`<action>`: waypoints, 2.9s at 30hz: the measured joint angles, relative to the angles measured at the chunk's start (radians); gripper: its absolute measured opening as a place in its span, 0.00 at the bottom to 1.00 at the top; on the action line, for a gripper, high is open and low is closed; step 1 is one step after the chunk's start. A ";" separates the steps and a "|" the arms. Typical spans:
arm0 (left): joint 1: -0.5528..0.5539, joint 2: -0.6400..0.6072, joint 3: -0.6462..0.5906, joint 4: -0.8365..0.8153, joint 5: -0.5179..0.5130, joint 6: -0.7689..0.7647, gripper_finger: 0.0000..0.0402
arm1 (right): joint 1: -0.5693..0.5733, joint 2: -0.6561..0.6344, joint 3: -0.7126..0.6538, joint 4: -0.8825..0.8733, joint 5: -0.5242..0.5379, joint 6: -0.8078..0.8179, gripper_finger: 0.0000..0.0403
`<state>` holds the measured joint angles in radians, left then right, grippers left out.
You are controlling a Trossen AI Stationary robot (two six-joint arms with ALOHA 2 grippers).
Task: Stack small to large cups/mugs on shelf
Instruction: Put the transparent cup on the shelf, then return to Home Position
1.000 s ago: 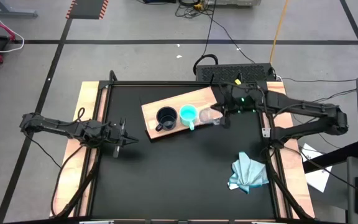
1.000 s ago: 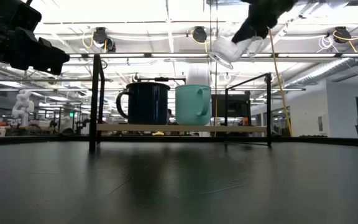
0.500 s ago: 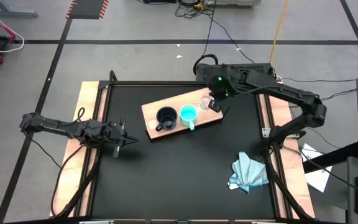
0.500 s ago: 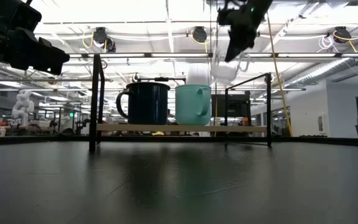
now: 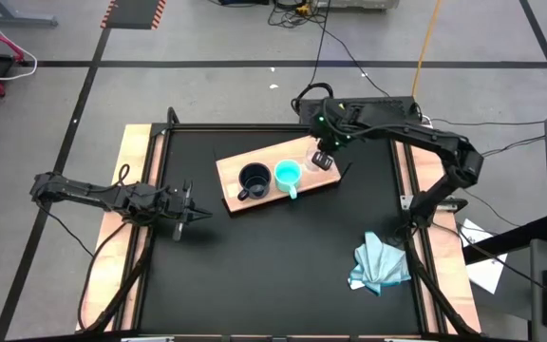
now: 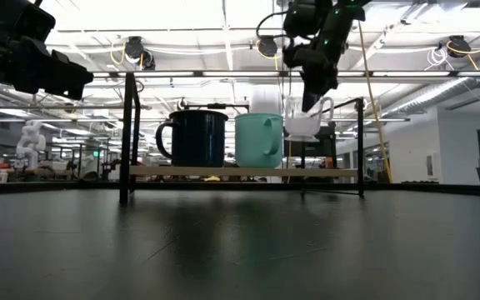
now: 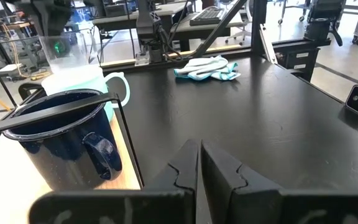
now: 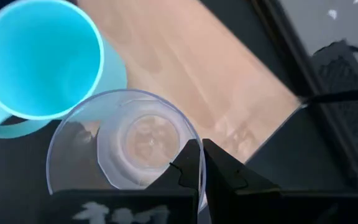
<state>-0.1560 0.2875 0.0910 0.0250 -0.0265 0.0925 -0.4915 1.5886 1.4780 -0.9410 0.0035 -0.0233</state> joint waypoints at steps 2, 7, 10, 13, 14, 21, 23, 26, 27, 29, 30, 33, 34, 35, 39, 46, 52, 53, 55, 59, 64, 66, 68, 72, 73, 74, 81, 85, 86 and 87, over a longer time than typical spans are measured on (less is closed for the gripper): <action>0.000 0.000 0.000 0.000 0.000 0.000 0.06 | 0.000 0.019 0.000 0.000 -0.001 0.010 0.00; 0.000 0.000 0.000 0.000 0.000 -0.002 0.06 | 0.000 0.054 0.000 0.008 -0.001 0.030 0.00; 0.000 0.000 0.000 -0.002 0.000 -0.004 0.06 | 0.000 0.069 0.000 0.009 -0.001 0.038 0.00; 0.000 0.000 0.000 -0.007 0.000 -0.004 0.06 | 0.000 0.080 0.000 0.016 -0.001 0.053 0.00; 0.000 0.000 0.000 -0.008 0.001 -0.004 0.06 | 0.000 0.085 0.000 0.016 0.000 0.057 0.00; 0.000 0.000 0.000 -0.008 0.002 -0.004 0.06 | 0.000 0.095 0.000 0.044 0.080 0.094 0.00; 0.000 0.000 0.000 -0.008 0.002 -0.004 0.06 | 0.000 0.095 0.000 0.037 0.082 0.103 0.00; 0.000 0.000 0.000 -0.008 0.003 0.000 0.06 | 0.000 0.095 0.000 0.020 0.081 0.116 0.00; 0.000 0.000 0.000 -0.008 0.003 0.003 0.06 | 0.001 0.095 -0.002 0.017 0.080 0.117 0.00; 0.000 0.000 0.000 -0.008 0.003 0.003 0.06 | 0.006 0.095 -0.010 0.015 0.080 0.122 0.00; 0.000 0.000 0.000 -0.008 0.003 0.003 0.06 | 0.008 0.095 -0.013 0.015 0.081 0.127 0.00; 0.000 0.000 0.000 -0.008 0.003 0.003 0.06 | 0.009 0.095 -0.025 0.018 0.080 0.139 0.00; 0.000 0.000 0.000 -0.008 0.003 0.003 0.06 | 0.009 0.095 -0.033 0.024 0.080 0.143 0.00; 0.000 0.000 0.000 -0.008 0.003 0.003 0.06 | 0.010 0.095 -0.042 0.032 0.079 0.148 0.00; 0.000 0.000 0.000 -0.008 0.003 0.003 0.06 | 0.014 0.095 -0.071 0.054 0.079 0.162 0.00; 0.000 0.000 0.000 -0.008 0.003 0.008 0.06 | 0.015 0.094 -0.104 0.100 0.078 0.166 0.00; 0.000 0.000 0.000 -0.008 0.003 0.008 0.06 | 0.015 0.093 -0.108 0.103 0.078 0.165 0.00; 0.000 0.000 0.000 -0.008 0.003 0.008 0.06 | 0.016 0.093 -0.108 0.102 0.079 0.165 0.00; 0.000 0.000 0.000 -0.008 0.003 0.009 0.06 | 0.016 0.093 -0.108 0.102 0.079 0.164 0.00; 0.000 0.000 0.000 -0.007 0.003 0.009 0.06 | 0.016 0.094 -0.108 0.105 0.077 0.160 0.00; 0.000 0.000 0.000 -0.007 0.003 0.009 0.06 | 0.016 0.094 -0.110 0.120 0.075 0.151 0.02; 0.000 0.000 0.000 -0.007 0.003 0.009 0.06 | 0.016 0.094 -0.110 0.127 0.075 0.150 0.04; 0.000 0.000 0.000 -0.007 0.003 0.008 0.06 | 0.016 0.095 -0.110 0.127 0.075 0.149 0.06; 0.000 0.000 0.000 -0.007 0.003 0.008 0.06 | 0.016 0.095 -0.111 0.126 0.074 0.142 0.08; 0.000 0.000 0.000 -0.007 0.003 0.008 0.06 | 0.016 0.095 -0.111 0.126 0.074 0.142 0.08; 0.000 0.000 0.000 -0.007 0.003 0.008 0.06 | 0.016 0.095 -0.111 0.126 0.073 0.142 0.09; 0.000 0.000 0.000 -0.007 0.002 0.008 0.06 | 0.016 0.089 -0.111 0.126 0.069 0.135 0.15; 0.000 0.000 0.000 -0.007 0.002 0.008 0.06 | 0.016 0.082 -0.110 0.124 0.043 0.135 0.20; 0.000 0.000 0.000 -0.007 0.002 0.008 0.06 | 0.016 0.080 -0.110 0.122 0.042 0.135 0.21; 0.000 0.000 0.000 -0.005 0.002 0.009 0.06 | 0.016 0.078 -0.110 0.124 0.039 0.135 0.22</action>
<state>-0.1560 0.2874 0.0910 0.0195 -0.0242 0.1013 -0.4759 1.6664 1.3678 -0.8173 0.0428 0.1112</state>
